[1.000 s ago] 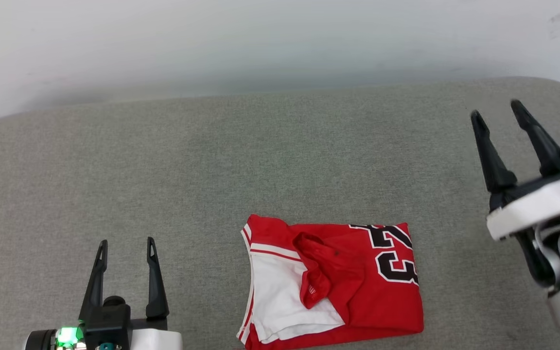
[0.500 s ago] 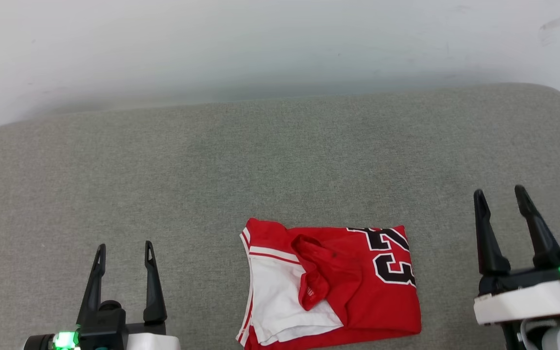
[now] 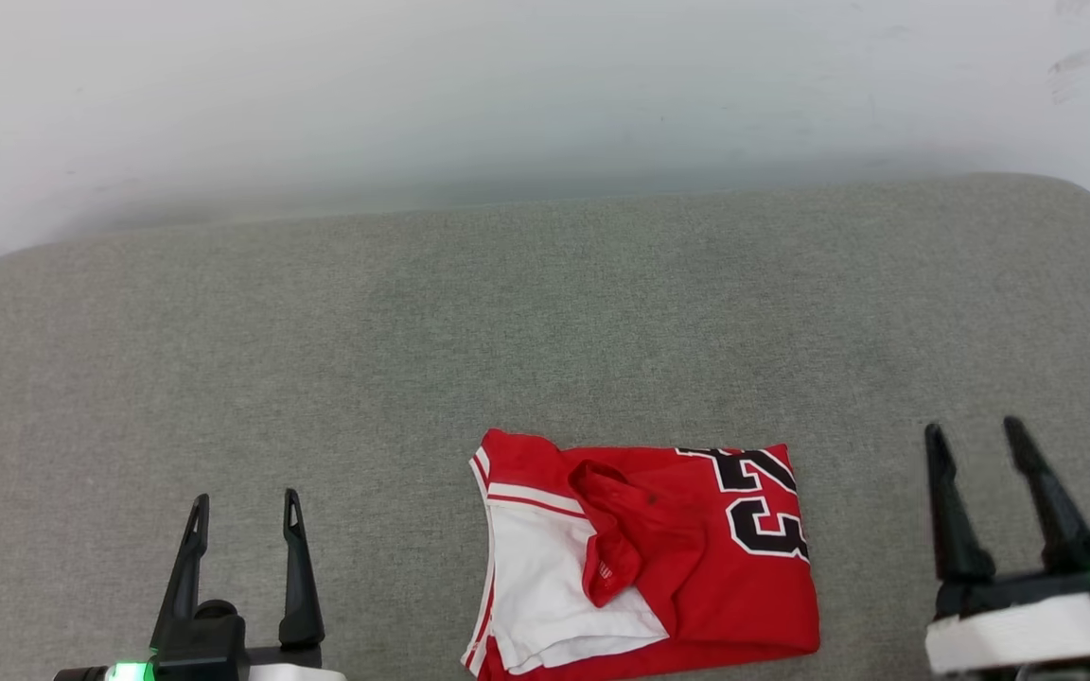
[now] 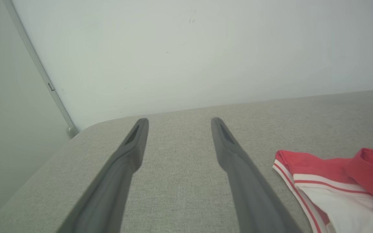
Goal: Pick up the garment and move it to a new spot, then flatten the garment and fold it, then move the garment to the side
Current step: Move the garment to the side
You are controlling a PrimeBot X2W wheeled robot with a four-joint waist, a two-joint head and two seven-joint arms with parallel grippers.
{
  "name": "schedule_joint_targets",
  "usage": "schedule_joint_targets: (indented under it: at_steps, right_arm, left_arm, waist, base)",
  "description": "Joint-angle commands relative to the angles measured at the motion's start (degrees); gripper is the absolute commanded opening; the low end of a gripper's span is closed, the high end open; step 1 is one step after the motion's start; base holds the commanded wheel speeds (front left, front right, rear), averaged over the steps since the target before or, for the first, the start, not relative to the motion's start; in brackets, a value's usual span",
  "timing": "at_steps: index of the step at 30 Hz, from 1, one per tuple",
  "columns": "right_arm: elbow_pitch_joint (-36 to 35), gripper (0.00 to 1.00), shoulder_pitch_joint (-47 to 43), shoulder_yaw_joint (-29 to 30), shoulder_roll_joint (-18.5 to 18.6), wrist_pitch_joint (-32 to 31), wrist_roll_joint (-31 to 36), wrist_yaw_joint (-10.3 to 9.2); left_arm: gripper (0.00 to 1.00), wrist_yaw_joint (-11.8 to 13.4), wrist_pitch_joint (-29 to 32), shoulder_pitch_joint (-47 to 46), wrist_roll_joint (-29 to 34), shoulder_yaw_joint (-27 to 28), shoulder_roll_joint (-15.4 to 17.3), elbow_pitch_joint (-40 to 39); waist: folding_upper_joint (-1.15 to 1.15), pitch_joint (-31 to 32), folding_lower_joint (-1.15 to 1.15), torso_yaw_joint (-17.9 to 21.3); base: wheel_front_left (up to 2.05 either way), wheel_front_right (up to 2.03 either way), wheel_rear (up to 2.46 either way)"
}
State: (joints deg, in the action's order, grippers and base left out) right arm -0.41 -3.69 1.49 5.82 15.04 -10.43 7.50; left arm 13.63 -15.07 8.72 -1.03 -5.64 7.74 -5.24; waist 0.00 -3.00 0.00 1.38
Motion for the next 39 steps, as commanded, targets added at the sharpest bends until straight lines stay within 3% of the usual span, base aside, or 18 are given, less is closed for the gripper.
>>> schedule_joint_targets:
  at_steps: [1, 6, 9, 14, 19, 21, 24, 27, 39]
  right_arm:
    - [-0.79, 1.00, 2.84, 0.38, 1.19, 0.17, 0.01, -0.03]
    - [-0.27, 1.00, 10.52, -0.28, 5.51, 0.16, -1.80, -0.02]
    - [0.99, 1.00, 16.26, -4.75, 10.33, -4.93, -5.50, -0.02]
    - [2.97, 1.00, 25.01, -13.60, 18.37, -25.06, -17.41, -0.03]
    - [5.51, 1.00, 28.48, -22.06, 25.21, -49.46, -32.09, -0.02]
    - [6.54, 1.00, 29.16, -23.48, 27.06, -56.55, -37.10, -0.02]
    - [8.65, 1.00, 28.17, -24.45, 27.45, -63.74, -42.94, -0.02]
    - [10.92, 1.00, 27.01, -25.12, 26.31, -66.73, -46.04, -0.02]
    - [18.80, 1.00, 27.07, -28.28, 19.94, -62.61, -47.31, -0.03]
  left_arm:
    - [1.00, -0.09, -0.13, 0.28, 0.33, 0.24, -0.16, 0.14]
    - [1.00, -0.39, -0.13, -0.38, 0.26, 0.64, -0.24, 0.38]
    - [1.00, -0.58, -0.13, -0.73, 0.23, 0.77, -0.32, 0.56]
    - [1.00, -0.87, -0.13, -1.53, 0.37, 0.79, -0.58, 0.73]
    - [1.00, -1.30, -0.13, -2.43, 0.51, 0.74, -0.79, 0.73]
    - [1.00, -1.35, -0.13, -3.03, 0.58, 0.65, -0.93, 0.69]
    - [1.00, -1.45, -0.13, -3.78, 0.65, 0.56, -1.12, 0.53]
    - [1.00, -1.54, -0.13, -4.47, 0.69, 0.60, -1.27, 0.09]
    - [1.00, -2.30, -0.13, -7.99, 0.98, -0.12, -1.26, -0.30]
  waist:
    - [0.00, -0.07, 0.00, 0.14]
    - [0.00, -0.31, 0.00, 0.28]
    - [0.00, -0.62, 0.00, 0.31]
    - [0.00, -1.31, 0.00, 0.22]
    - [0.00, -2.52, 0.00, -0.23]
    - [0.00, -3.19, 0.00, -0.57]
    - [0.00, -4.23, 0.00, -1.10]
    - [0.00, -5.52, 0.00, -1.57]
    - [0.00, -11.60, 0.00, -3.86]
  base:
    - [0.00, 0.00, 0.00]
    - [0.00, 0.00, 0.00]
    - [0.00, 0.00, 0.00]
    - [0.00, 0.00, 0.00]
    - [0.00, 0.00, 0.00]
    - [0.00, 0.00, 0.00]
    - [0.00, 0.00, 0.00]
    - [0.00, 0.00, 0.00]
    - [0.00, 0.00, 0.00]
